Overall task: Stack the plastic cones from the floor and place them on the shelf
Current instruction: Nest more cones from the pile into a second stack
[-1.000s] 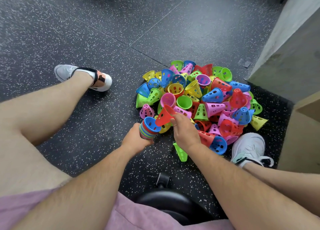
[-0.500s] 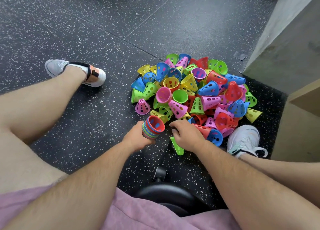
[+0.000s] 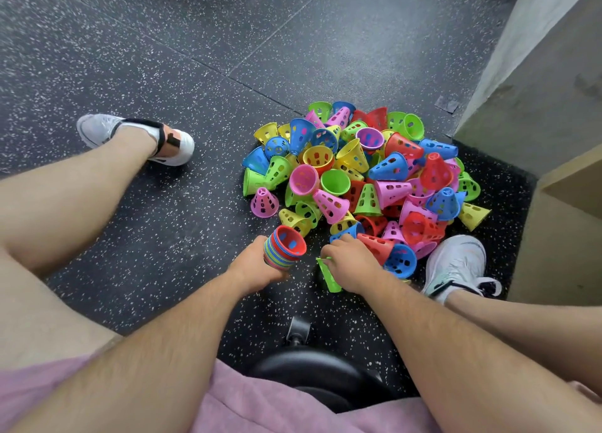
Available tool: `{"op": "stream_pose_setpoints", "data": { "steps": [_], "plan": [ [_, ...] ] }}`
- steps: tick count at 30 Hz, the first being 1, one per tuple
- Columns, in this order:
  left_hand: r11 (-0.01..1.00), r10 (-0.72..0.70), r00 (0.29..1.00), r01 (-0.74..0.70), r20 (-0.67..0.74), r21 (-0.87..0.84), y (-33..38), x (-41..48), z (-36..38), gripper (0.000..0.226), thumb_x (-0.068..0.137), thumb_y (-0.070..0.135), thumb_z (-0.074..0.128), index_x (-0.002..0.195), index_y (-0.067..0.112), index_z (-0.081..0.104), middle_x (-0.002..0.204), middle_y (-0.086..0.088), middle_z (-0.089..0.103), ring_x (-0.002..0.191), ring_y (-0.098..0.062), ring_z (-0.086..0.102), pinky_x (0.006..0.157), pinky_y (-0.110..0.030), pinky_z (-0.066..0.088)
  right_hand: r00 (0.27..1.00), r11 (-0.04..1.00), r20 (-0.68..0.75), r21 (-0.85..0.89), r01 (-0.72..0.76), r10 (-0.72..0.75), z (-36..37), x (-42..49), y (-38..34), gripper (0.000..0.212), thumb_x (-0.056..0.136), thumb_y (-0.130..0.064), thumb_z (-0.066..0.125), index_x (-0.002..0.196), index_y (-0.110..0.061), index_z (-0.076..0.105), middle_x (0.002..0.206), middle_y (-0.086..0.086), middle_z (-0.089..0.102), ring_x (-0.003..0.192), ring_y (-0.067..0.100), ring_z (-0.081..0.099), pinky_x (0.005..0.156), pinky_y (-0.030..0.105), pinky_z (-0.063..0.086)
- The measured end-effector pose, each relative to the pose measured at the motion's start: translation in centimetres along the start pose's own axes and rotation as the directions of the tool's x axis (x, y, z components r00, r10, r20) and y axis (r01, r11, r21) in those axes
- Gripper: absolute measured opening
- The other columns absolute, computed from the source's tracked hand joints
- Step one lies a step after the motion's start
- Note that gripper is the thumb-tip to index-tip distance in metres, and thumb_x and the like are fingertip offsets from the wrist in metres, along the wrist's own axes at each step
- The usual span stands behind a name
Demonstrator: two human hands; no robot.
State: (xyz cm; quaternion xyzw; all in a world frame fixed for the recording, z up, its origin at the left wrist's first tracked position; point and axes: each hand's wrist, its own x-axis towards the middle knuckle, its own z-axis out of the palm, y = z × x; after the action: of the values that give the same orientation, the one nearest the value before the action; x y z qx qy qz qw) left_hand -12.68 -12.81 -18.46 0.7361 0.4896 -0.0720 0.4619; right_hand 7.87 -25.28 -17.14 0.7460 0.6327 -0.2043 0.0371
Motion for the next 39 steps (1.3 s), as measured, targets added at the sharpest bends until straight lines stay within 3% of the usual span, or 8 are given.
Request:
{"op": "stream_pose_setpoints", "data": {
  "steps": [3, 7, 13, 18, 21, 27, 31, 39],
  "plan": [
    [0.999, -0.019, 1.0, 0.018, -0.01, -0.038, 0.0, 0.0, -0.2, 0.066, 0.06, 0.029, 0.092, 0.112, 0.024, 0.053, 0.097, 0.004, 0.071, 0.092, -0.014, 0.069, 0.088, -0.035, 0.055, 0.986, 0.994, -0.145, 0.079, -0.069, 0.08, -0.8, 0.4, -0.6, 0.022, 0.102, -0.014, 0.044, 0.115, -0.019, 0.06, 0.111, -0.001, 0.063, 0.1, 0.022, 0.049, 0.088, 0.035, 0.044],
    [0.997, -0.024, 1.0, 0.024, -0.004, -0.071, -2.6, 2.5, 0.5, 0.068, 0.046, 0.045, 0.094, 0.103, 0.025, 0.063, 0.084, 0.005, 0.076, 0.082, -0.013, 0.074, 0.085, -0.045, 0.061, 0.91, 0.932, -0.315, 0.324, -0.165, 0.271, -2.6, 1.4, -1.0, 0.018, 0.106, -0.021, 0.041, 0.106, -0.013, 0.057, 0.101, 0.002, 0.056, 0.095, 0.025, 0.049, 0.082, 0.041, 0.045],
    [0.995, -0.037, 0.999, 0.036, -0.006, -0.09, -2.0, 2.3, 0.3, 0.069, 0.043, 0.049, 0.089, 0.101, 0.021, 0.064, 0.08, 0.005, 0.074, 0.072, -0.007, 0.07, 0.079, -0.038, 0.061, 0.794, 0.817, -0.465, 0.573, -0.067, 0.391, -4.0, 2.5, -2.6, 0.023, 0.105, -0.021, 0.046, 0.117, -0.006, 0.059, 0.11, 0.008, 0.059, 0.1, 0.026, 0.054, 0.087, 0.038, 0.044],
    [0.993, -0.04, 0.998, 0.035, -0.044, -0.113, -0.2, 0.8, -0.2, 0.068, 0.05, 0.041, 0.093, 0.106, 0.023, 0.059, 0.087, 0.006, 0.073, 0.081, -0.011, 0.071, 0.085, -0.037, 0.059, 0.818, 0.863, -0.544, 0.488, 0.129, 0.186, -3.6, 2.8, -4.1, 0.013, 0.101, -0.008, 0.054, 0.108, -0.001, 0.063, 0.103, 0.013, 0.061, 0.095, 0.028, 0.056, 0.087, 0.024, 0.038],
    [0.99, -0.034, 0.997, 0.024, -0.071, -0.137, 0.6, 0.4, -0.4, 0.061, 0.061, 0.027, 0.095, 0.108, 0.022, 0.056, 0.094, 0.003, 0.072, 0.089, -0.017, 0.071, 0.088, -0.036, 0.057, 0.855, 0.876, -0.508, 0.453, 0.166, 0.101, -2.9, 3.0, -4.5, 0.016, 0.101, -0.012, 0.054, 0.112, -0.004, 0.064, 0.11, 0.008, 0.063, 0.104, 0.025, 0.057, 0.093, 0.031, 0.045],
    [0.986, -0.07, 0.995, 0.06, -0.065, -0.155, 0.3, 0.9, -0.5, 0.073, 0.045, 0.051, 0.088, 0.108, 0.027, 0.06, 0.089, 0.005, 0.074, 0.082, -0.016, 0.073, 0.085, -0.045, 0.061, 0.899, 0.871, -0.428, 0.472, 0.137, 0.09, -2.1, 2.7, -5.0, 0.024, 0.102, -0.024, 0.053, 0.12, -0.013, 0.064, 0.116, 0.002, 0.064, 0.114, 0.021, 0.053, 0.098, 0.037, 0.046],
    [0.985, -0.101, 0.992, 0.088, -0.075, -0.151, 0.4, 0.7, -0.5, 0.071, 0.058, 0.038, 0.094, 0.114, 0.024, 0.053, 0.097, 0.005, 0.071, 0.091, -0.017, 0.07, 0.09, -0.04, 0.057, 0.956, 0.822, -0.282, 0.561, 0.097, 0.079, -2.3, 3.0, -5.2, 0.024, 0.102, -0.033, 0.046, 0.117, -0.021, 0.06, 0.107, -0.003, 0.063, 0.106, 0.015, 0.052, 0.093, 0.039, 0.046],
    [0.984, -0.118, 0.986, 0.101, -0.116, -0.145, -1.0, 1.8, -0.3, 0.07, 0.065, 0.031, 0.095, 0.119, 0.019, 0.052, 0.101, 0.002, 0.07, 0.096, -0.019, 0.069, 0.095, -0.039, 0.054, 0.956, 0.843, -0.15, 0.519, -0.141, 0.252, -0.4, 4.5, -4.5, 0.039, 0.103, -0.028, 0.038, 0.14, -0.027, 0.049, 0.121, 0.001, 0.059, 0.117, 0.021, 0.05, 0.099, 0.041, 0.045]
  ]
}}
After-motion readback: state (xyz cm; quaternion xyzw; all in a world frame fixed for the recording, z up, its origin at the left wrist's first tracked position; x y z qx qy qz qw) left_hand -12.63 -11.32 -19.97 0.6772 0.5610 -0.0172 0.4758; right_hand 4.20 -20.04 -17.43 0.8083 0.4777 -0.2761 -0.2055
